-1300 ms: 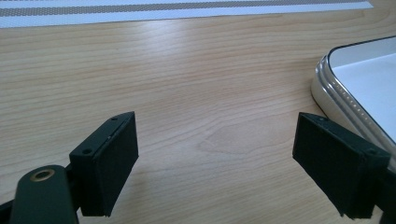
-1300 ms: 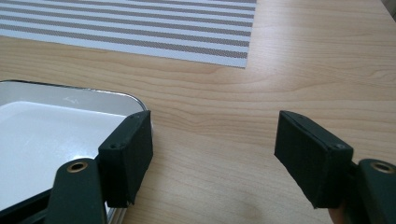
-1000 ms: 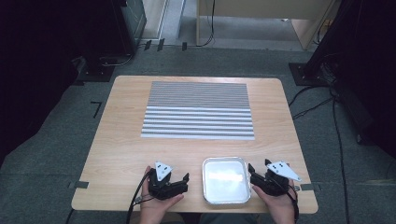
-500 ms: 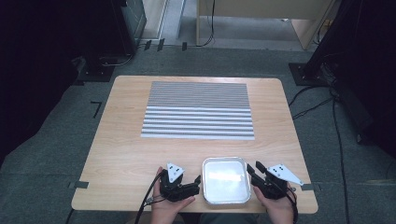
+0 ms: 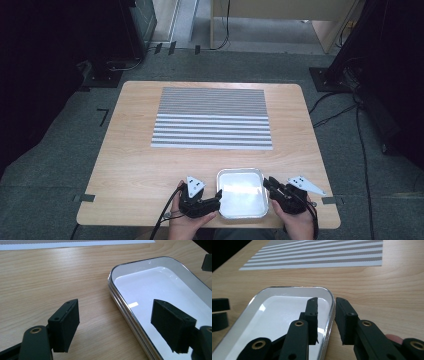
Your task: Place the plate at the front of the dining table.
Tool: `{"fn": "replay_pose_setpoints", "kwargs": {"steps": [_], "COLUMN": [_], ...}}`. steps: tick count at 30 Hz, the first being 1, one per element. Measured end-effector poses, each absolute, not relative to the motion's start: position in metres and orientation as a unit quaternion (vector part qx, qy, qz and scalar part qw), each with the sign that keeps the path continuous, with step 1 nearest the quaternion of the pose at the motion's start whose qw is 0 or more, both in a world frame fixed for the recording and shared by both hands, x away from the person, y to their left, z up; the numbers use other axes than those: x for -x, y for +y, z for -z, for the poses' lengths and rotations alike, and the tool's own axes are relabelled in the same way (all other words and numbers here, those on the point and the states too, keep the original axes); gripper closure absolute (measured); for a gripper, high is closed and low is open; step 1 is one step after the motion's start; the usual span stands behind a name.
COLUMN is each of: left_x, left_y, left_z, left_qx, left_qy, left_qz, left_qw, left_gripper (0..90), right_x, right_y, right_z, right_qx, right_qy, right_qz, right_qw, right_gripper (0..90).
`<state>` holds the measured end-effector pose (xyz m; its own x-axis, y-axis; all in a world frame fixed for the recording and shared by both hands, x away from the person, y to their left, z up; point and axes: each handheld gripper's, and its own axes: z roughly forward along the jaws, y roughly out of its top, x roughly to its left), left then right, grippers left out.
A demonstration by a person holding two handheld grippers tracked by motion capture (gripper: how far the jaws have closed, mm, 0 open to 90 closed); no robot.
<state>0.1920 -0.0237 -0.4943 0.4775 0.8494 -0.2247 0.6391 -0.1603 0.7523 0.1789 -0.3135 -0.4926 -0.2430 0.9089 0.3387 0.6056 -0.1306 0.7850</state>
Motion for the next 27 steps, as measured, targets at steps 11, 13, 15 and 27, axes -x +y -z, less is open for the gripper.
{"fn": "replay_pose_setpoints", "kwargs": {"steps": [11,13,15,27], "left_x": [-0.19,-0.189,-0.189,-0.189], "left_y": [-0.032,-0.032,-0.033,-0.037], "left_z": [0.498,0.498,0.498,0.499], "left_qx": [-0.752,-0.753,-0.751,-0.756], "left_qy": [0.5,0.498,0.503,0.499], "left_qz": [-0.129,-0.129,-0.124,-0.104], "left_qw": [0.41,0.411,0.409,0.412], "left_gripper": [44.4,50.2,53.4,72.9], "right_x": [-0.178,-0.178,-0.178,-0.18], "right_y": [-0.315,-0.314,-0.314,-0.312], "right_z": [0.492,0.491,0.491,0.495], "right_qx": [-0.612,-0.613,-0.614,-0.621], "right_qy": [0.632,0.632,0.632,0.637], "right_qz": [-0.453,-0.452,-0.452,-0.439], "right_qw": [0.143,0.141,0.139,0.127], "right_gripper": [77.9,77.9,77.9,79.5]}}
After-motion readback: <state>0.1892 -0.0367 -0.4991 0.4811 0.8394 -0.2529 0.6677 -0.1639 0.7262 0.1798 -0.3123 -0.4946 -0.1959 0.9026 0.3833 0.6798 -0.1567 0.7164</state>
